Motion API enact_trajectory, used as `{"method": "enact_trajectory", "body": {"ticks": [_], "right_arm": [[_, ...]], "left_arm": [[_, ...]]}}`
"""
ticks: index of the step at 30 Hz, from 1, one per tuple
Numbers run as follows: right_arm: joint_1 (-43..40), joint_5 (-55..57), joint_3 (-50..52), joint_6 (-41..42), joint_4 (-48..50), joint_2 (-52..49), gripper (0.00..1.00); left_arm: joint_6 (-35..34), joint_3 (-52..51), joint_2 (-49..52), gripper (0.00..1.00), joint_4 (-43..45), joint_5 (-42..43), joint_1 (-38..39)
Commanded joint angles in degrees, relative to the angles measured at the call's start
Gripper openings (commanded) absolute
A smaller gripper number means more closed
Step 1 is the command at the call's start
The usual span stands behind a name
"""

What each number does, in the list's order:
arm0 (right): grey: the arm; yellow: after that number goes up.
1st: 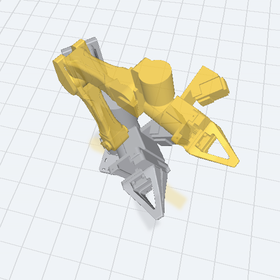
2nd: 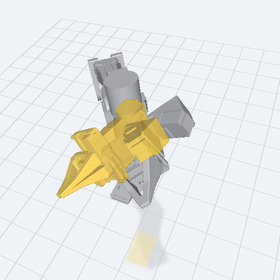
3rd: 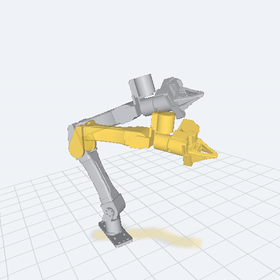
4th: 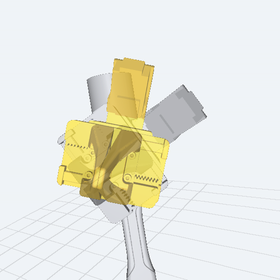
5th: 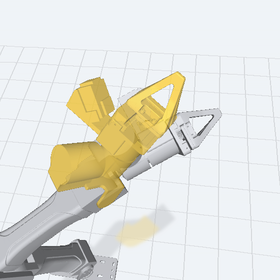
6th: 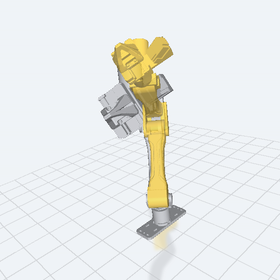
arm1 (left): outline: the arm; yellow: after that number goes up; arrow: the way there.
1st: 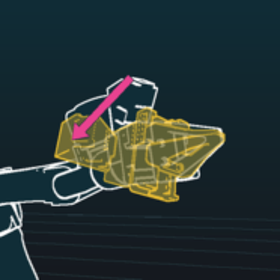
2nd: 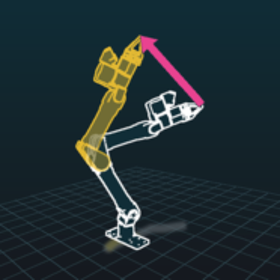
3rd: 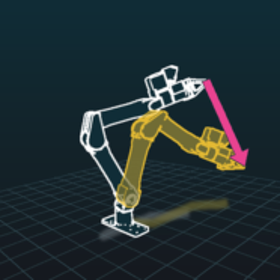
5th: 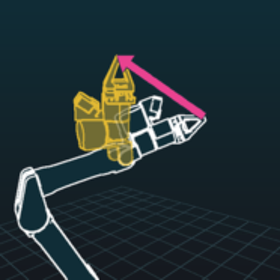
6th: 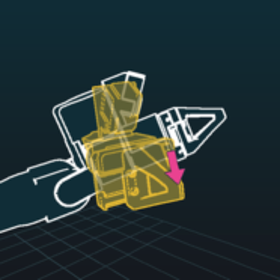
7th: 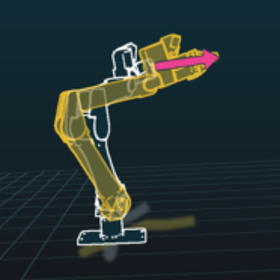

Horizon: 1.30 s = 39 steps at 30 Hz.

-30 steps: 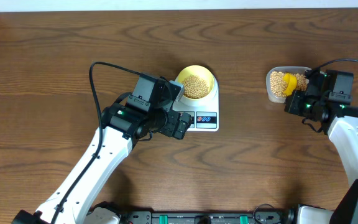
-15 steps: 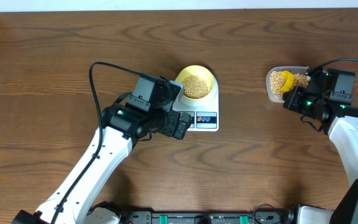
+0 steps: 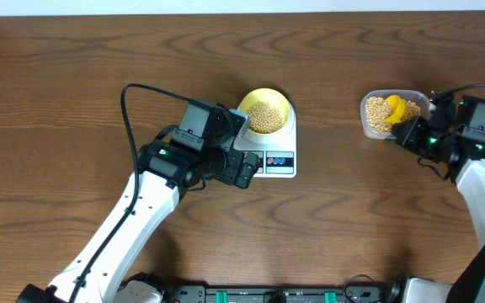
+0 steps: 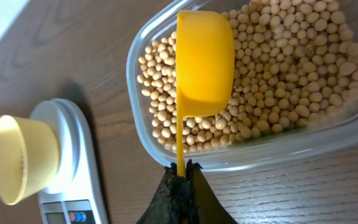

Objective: Scoop item into bowl and weigh 50g on scale
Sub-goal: 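Dip the scoop into the soybeans with the right gripper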

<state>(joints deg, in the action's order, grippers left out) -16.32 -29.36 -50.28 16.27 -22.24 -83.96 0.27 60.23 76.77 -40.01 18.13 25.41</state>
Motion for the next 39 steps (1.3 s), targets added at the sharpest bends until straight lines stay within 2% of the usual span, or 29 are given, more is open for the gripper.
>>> {"method": "enact_trajectory", "body": {"ticks": [1, 9, 15, 20, 32, 39], "right_arm": [[-2.29, -5.46, -0.15, 1.77, 0.15, -0.37, 0.01], [-5.95, -13.29, -0.15, 1.95, -0.07, -0.37, 0.01], [-7.34, -14.82, -0.15, 1.95, -2.69, -0.37, 0.01], [-7.39, -21.68, -0.15, 1.95, -2.54, -0.37, 0.01], [-7.39, -22.38, -0.15, 2.40, -2.40, -0.37, 0.01], [-7.37, -27.26, -0.15, 3.93, -0.94, -0.37, 0.01]], "left_arm": [[1.01, -0.13, 0.15, 0.96, 0.02, 0.66, 0.07], [1.01, -0.13, 0.15, 0.96, 0.02, 0.66, 0.07], [1.01, -0.13, 0.15, 0.96, 0.02, 0.66, 0.07], [1.01, -0.13, 0.15, 0.96, 0.02, 0.66, 0.07], [1.01, -0.13, 0.15, 0.96, 0.02, 0.66, 0.07], [1.01, -0.13, 0.15, 0.96, 0.02, 0.66, 0.07]]}}
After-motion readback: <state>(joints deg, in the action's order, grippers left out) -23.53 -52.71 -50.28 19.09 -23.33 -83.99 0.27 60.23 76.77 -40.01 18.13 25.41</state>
